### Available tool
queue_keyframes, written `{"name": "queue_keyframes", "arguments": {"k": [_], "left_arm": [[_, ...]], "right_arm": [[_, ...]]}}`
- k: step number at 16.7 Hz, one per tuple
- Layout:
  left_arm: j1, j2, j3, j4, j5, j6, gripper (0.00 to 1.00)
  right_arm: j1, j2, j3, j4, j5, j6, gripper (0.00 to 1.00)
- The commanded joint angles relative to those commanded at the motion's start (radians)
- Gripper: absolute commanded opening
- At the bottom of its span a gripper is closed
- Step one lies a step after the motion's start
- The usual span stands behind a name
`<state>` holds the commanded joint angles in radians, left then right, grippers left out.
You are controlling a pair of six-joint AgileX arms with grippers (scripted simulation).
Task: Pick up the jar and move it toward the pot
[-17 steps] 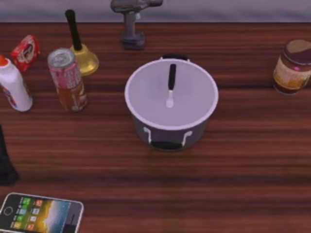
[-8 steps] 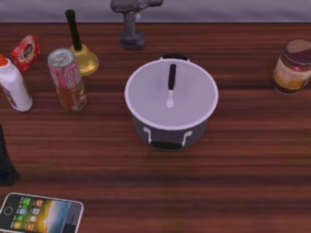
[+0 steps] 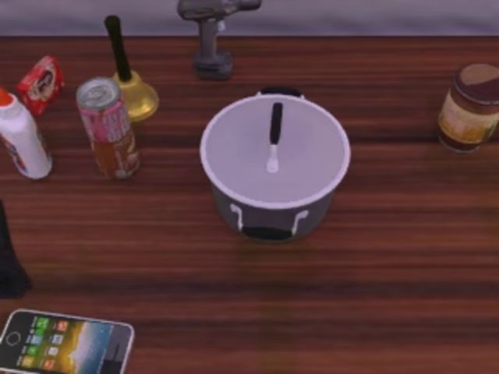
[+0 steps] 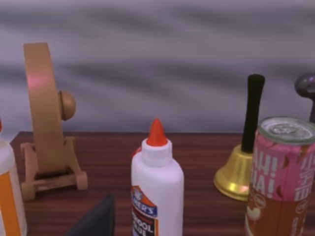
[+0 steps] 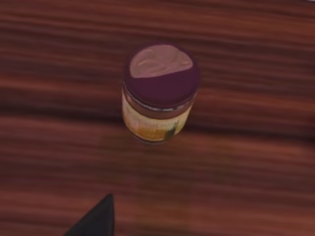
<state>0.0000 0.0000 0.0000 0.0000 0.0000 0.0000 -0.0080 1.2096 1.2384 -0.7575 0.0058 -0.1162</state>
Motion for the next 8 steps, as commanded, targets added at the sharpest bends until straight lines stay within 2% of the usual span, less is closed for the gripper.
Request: {"name": "queue_keyframes", "arguments": {"k": [8], "left_arm": [[0.0, 0.0, 0.0, 0.0, 0.0, 0.0, 1.0]], "right_arm": [[0.011, 0.812, 0.894, -0.478, -0.01, -0.09, 1.0]]}}
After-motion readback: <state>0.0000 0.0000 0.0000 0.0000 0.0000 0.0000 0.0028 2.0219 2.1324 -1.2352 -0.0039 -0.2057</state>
